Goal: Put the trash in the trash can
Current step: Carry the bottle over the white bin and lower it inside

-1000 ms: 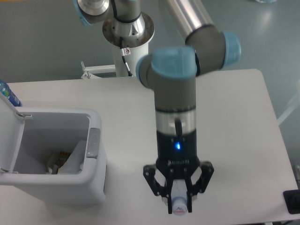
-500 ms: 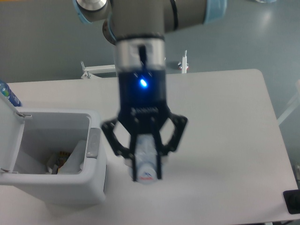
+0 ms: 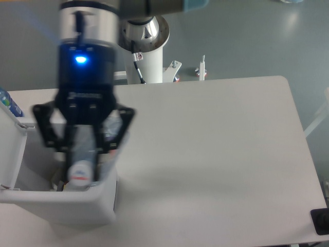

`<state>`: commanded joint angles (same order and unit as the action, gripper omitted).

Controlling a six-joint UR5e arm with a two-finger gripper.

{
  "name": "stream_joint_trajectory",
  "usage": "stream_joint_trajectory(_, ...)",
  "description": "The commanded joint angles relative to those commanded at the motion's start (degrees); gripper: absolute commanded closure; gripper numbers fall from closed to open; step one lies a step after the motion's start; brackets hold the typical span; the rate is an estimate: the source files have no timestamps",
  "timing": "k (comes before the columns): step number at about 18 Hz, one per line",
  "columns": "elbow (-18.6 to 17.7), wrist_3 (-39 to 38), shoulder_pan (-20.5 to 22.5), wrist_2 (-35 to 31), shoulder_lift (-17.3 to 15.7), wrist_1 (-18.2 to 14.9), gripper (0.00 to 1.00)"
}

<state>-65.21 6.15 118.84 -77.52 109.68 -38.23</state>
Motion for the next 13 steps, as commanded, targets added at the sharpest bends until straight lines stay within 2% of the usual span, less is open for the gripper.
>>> stream_joint_trajectory(2, -0.44, 0.09, -1.94, 0.00, 0.62, 0.00, 0.85)
stream_joint_trajectory(6, -2.10, 0.17, -3.00, 0.00, 1.15, 0.00, 0.84)
stream_joint_trajectory(10, -5.18, 0.61, -3.09, 0.00, 0.97, 0.00, 0.71)
stream_joint_trajectory(11, -5.10, 0.70, -3.09, 0.00, 1.06, 0.00, 0.56)
stream_joint_trajectory(12, -5.10, 0.79, -3.09, 0.00, 1.06, 0.00, 0.25)
stream_joint_trajectory(13, -5.28, 1.66, -3.09, -0.17, 0.97, 0.00, 0.00)
